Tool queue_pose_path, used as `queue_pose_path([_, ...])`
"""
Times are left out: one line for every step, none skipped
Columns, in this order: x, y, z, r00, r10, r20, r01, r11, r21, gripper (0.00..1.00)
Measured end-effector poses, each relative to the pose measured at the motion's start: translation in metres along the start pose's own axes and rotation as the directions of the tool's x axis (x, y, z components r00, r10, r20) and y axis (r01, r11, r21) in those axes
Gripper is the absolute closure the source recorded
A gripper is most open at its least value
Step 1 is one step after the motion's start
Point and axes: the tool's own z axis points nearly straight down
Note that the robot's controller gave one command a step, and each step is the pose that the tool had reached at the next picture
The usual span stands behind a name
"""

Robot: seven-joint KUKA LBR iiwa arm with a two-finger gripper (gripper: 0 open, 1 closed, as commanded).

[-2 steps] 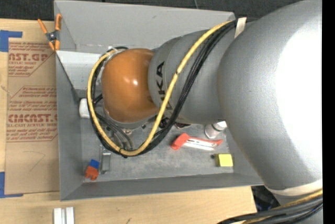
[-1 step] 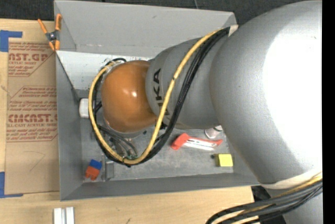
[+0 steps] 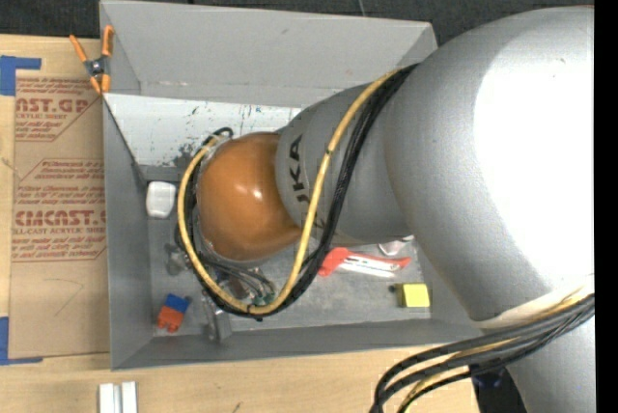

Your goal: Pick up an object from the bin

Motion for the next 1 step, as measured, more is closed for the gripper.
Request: queue_pose_path([0.0009, 0.0127, 0.0063, 0.980, 0.197, -0.010, -0.197, 0.980, 0.005, 1.00])
